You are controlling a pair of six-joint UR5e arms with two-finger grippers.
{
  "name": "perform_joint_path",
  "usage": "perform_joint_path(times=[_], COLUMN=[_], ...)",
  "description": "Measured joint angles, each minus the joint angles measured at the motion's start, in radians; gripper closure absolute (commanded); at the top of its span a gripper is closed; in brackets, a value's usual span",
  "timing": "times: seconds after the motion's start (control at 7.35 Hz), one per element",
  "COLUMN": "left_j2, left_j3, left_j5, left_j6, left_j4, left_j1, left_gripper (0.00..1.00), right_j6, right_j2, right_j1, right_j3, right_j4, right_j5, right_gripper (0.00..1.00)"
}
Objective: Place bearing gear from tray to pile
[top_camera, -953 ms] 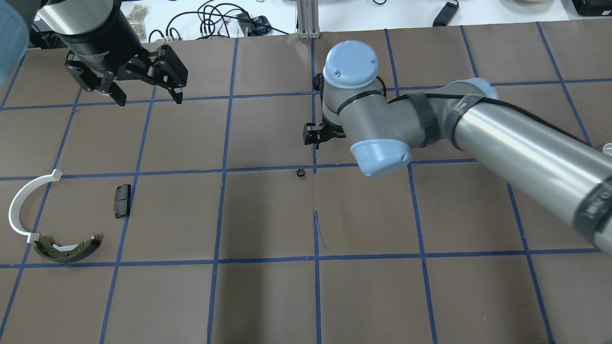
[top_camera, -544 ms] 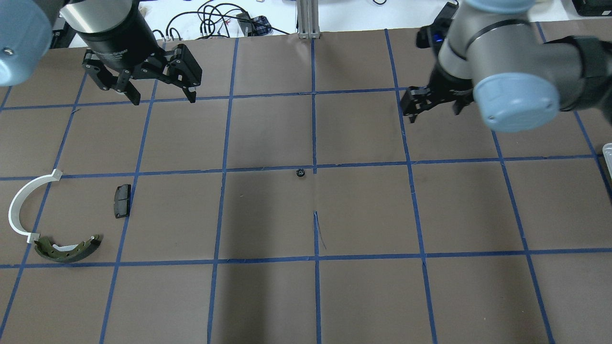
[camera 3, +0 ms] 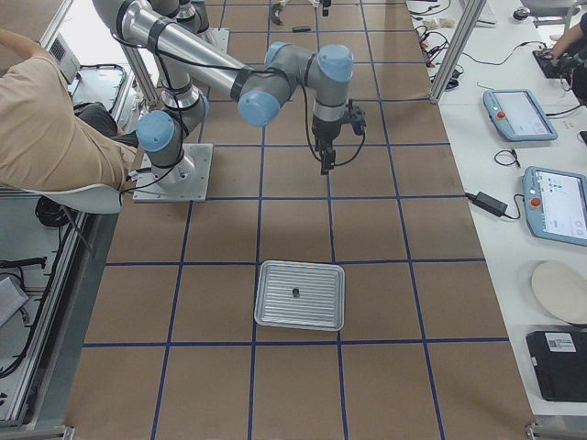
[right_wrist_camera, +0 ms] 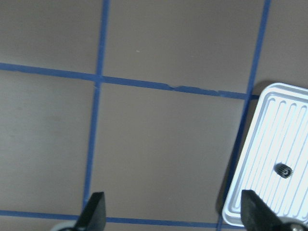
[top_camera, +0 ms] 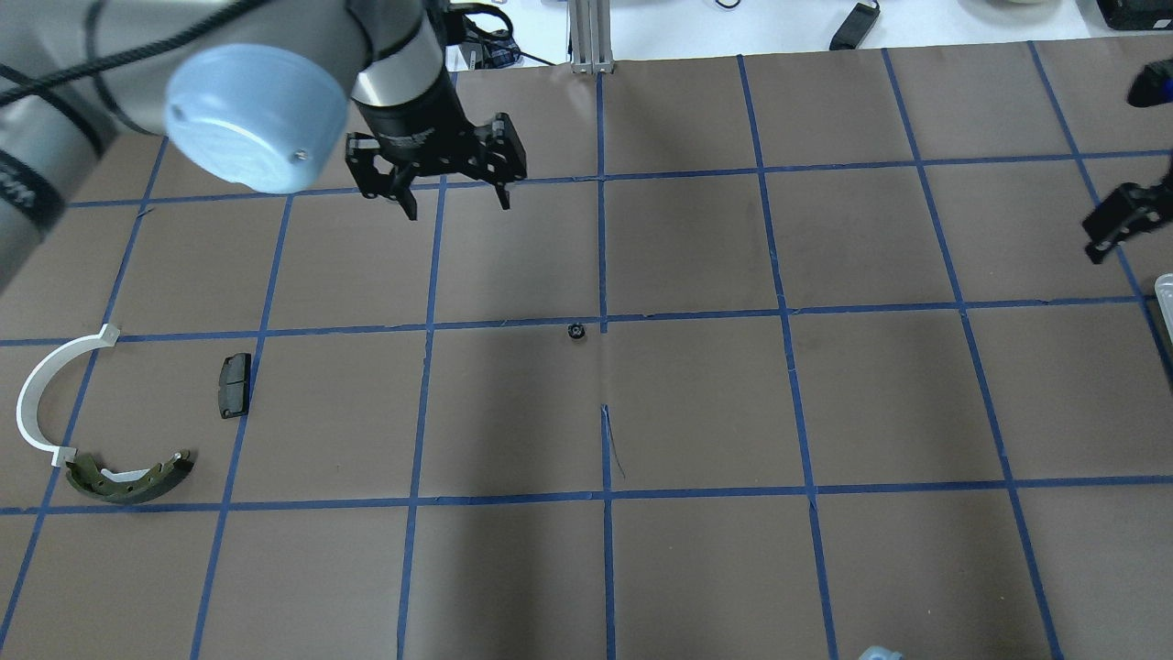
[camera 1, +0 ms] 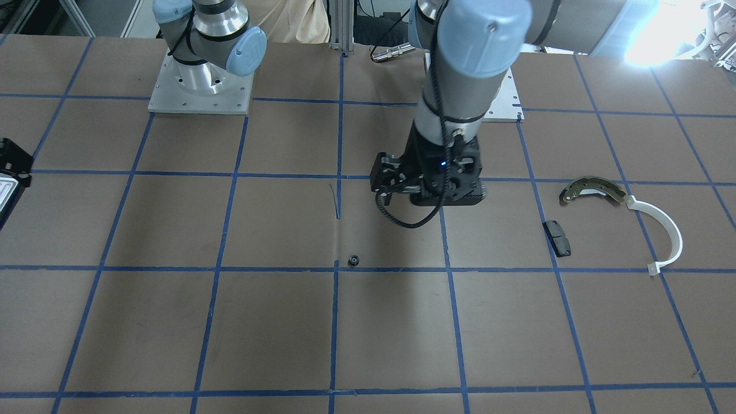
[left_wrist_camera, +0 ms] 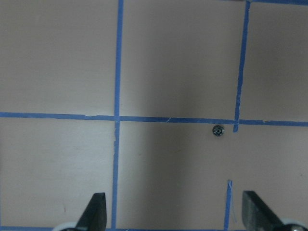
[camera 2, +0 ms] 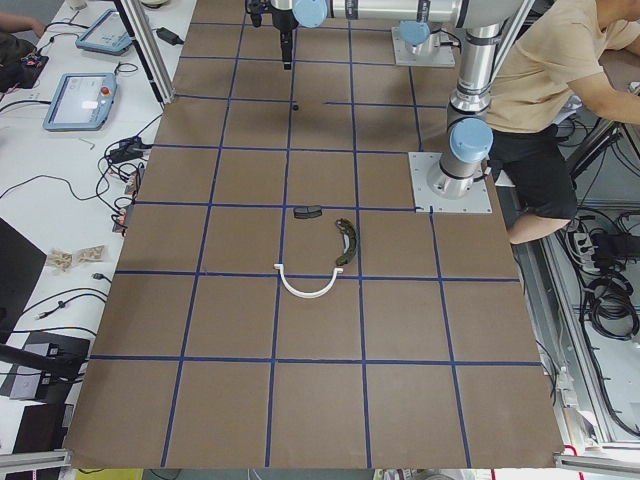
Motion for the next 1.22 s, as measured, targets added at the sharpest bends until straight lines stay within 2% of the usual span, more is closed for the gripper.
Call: perform_joint_path(times=[0.27,0.54,0.82,1.09,1.22], left_j2=[-0.1,-0.177,-0.227,-0.268,-0.282], left_j3=[-0.036,-0.119,-0.201,-0.221,-0.219], left_j5=[-0.003,0.002,0.003,0.007,0.008], left_j6=[-0.092,-0.117,-0.128,-0.166,-0.171], left_j4=[0.081,0.239,0.409,0.454,0.46], left_j1=[-0.076,-0.115,-0.126,-0.127,-0.127], left_gripper=[0.0,0.0,0.0,0.06,0.19], right_j6=[-0.27,-0.456,-0.515,-0.539,-0.542], right_j2=[0.188,0.345,0.399,0.411,0.414], right_j1=[-0.185,-0.275,-0.298,-0.318,-0.325], right_j3=[-0.041,-0.092,-0.1,-0.093,-0.085], right_j4=[-0.178,-0.26,-0.281,-0.286,-0.287], right_j5=[0.025,0.076,0.066,0.054,0.051], right_gripper=[0.1,0.11,0.15,0.17,0.21])
